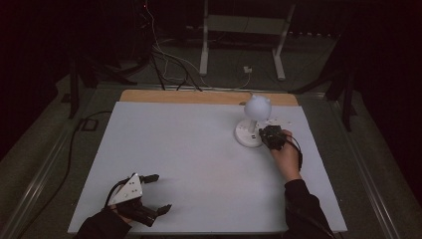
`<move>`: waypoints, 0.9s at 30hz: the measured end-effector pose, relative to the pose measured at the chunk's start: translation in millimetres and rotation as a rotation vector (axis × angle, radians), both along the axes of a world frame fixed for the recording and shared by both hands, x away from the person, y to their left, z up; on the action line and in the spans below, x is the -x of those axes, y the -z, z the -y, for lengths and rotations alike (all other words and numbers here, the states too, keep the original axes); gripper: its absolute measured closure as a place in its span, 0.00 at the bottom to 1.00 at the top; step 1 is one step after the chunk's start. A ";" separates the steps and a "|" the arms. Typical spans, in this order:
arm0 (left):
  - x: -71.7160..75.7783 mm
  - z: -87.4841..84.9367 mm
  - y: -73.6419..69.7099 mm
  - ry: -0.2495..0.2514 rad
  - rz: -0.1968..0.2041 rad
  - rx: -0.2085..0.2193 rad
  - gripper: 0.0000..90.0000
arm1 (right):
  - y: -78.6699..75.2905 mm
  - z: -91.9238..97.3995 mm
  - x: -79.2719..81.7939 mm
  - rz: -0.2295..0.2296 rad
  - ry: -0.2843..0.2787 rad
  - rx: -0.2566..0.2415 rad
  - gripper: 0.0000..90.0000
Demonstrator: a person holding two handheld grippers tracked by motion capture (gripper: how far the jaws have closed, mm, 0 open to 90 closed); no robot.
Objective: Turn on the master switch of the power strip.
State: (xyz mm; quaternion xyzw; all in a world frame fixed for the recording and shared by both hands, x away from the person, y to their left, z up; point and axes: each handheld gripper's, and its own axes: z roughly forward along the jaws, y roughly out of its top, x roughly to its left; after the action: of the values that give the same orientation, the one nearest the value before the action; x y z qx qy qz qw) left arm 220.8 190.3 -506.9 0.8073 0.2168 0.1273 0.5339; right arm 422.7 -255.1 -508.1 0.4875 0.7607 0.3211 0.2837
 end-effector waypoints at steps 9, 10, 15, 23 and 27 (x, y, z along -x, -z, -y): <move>-1.0 -0.5 -0.1 -0.001 -0.002 0.006 0.00 | -25.6 6.4 3.2 0.028 -0.011 -0.072 0.99; -0.9 -0.5 -0.1 -0.001 -0.002 0.006 0.00 | -26.2 7.3 3.9 0.019 -0.013 -0.077 0.98; -0.7 -0.4 -0.3 -0.002 0.000 0.007 0.00 | -24.7 12.0 10.3 -0.008 -0.018 -0.109 0.92; -0.9 -0.1 0.0 -0.002 -0.002 0.006 0.00 | -28.4 11.2 18.4 0.004 -0.072 -0.143 0.51; -0.6 -0.1 -0.3 -0.001 -0.001 0.006 0.00 | -29.0 8.1 21.1 0.006 -0.088 -0.129 0.30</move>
State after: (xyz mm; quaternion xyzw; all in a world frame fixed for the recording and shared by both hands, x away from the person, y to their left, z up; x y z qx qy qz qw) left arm 221.5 190.4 -506.6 0.8056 0.2179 0.1266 0.5362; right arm 401.6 -263.2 -479.1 0.4700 0.7584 0.3829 0.2394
